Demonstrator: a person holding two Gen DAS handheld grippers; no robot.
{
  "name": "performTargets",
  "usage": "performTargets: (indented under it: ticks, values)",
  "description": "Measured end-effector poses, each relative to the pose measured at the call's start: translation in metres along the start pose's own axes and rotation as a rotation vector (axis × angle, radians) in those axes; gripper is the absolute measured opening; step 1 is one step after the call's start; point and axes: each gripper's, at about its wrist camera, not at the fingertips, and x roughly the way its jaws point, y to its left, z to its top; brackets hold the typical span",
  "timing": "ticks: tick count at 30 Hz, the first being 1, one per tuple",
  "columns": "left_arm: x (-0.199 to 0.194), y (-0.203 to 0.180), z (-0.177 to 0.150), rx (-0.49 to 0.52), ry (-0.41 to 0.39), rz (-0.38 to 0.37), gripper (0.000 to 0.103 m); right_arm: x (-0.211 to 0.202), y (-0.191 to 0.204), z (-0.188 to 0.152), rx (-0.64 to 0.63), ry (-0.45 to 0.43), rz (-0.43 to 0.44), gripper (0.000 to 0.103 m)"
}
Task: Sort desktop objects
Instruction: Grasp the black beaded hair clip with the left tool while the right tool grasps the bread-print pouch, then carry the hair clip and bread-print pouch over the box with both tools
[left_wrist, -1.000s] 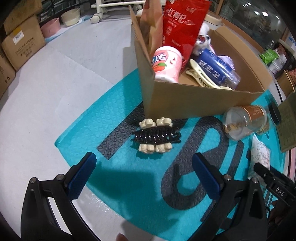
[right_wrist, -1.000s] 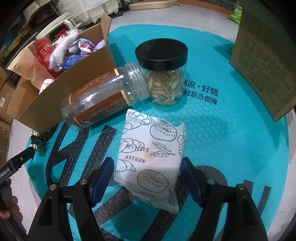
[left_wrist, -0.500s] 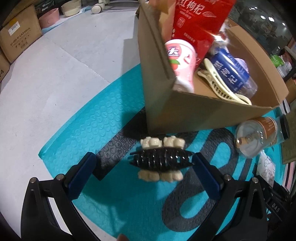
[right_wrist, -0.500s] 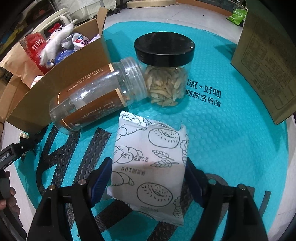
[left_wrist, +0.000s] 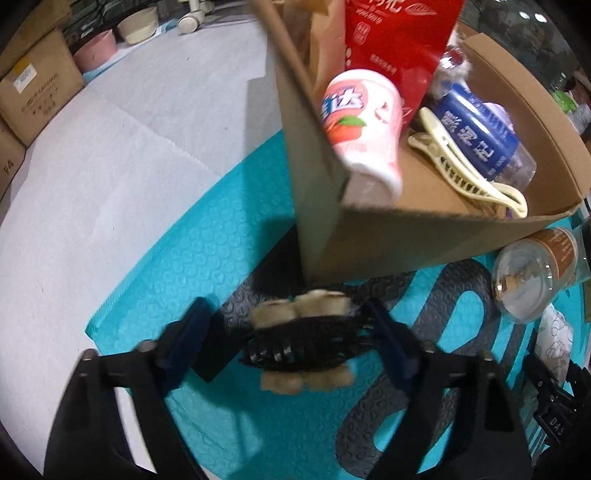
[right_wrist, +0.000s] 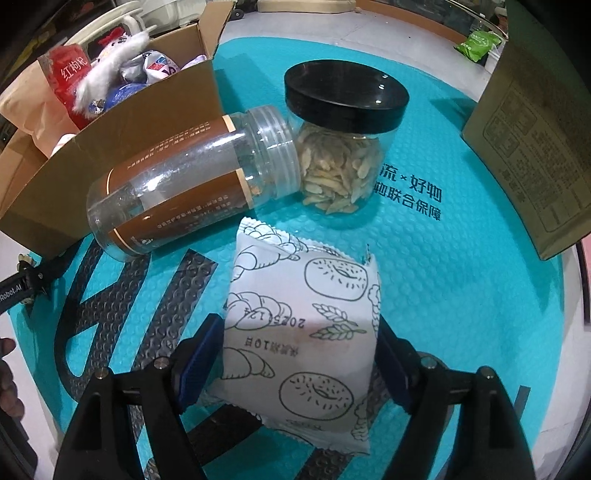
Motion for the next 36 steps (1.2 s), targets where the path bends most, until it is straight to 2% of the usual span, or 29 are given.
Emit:
performTargets:
  ticks: [1, 3, 5, 10, 23, 27, 30, 32, 36]
  values:
    - [-0.001, 0.0, 0.001, 0.008, -0.001, -0.011, 0.061, 0.0, 0.0, 0.0, -0.004, -0.002, -0.004, 0.079]
    - [-0.004, 0.003, 0.002, 0.003, -0.006, -0.047, 0.057, -0.001, 0.0, -0.001, -0.009, -0.004, -0.004, 0.075]
    - [-0.006, 0.007, 0.001, -0.02, -0.007, -0.083, 0.057, -0.003, -0.001, -0.001, -0.018, -0.009, 0.001, 0.067]
    - [-0.014, 0.008, -0.009, 0.006, -0.025, -0.117, 0.056, -0.005, -0.004, -0.001, -0.039, -0.003, 0.033, 0.064]
    - [-0.043, 0.015, -0.028, 0.03, -0.037, -0.177, 0.056, -0.023, -0.009, -0.015, -0.024, -0.016, 0.127, 0.062]
    - [-0.054, 0.016, -0.037, 0.055, -0.043, -0.184, 0.056, -0.036, -0.007, -0.018, -0.033, -0.036, 0.146, 0.062]
    - [-0.066, -0.006, -0.042, 0.078, -0.046, -0.18, 0.056, -0.049, -0.012, -0.022, -0.046, -0.047, 0.167, 0.062]
    - [-0.073, 0.007, -0.03, 0.091, -0.045, -0.186, 0.056, -0.055, -0.002, -0.025, -0.053, -0.052, 0.178, 0.062]
    - [-0.085, 0.003, -0.038, 0.121, -0.059, -0.194, 0.056, -0.061, -0.008, -0.032, -0.068, -0.066, 0.2, 0.062]
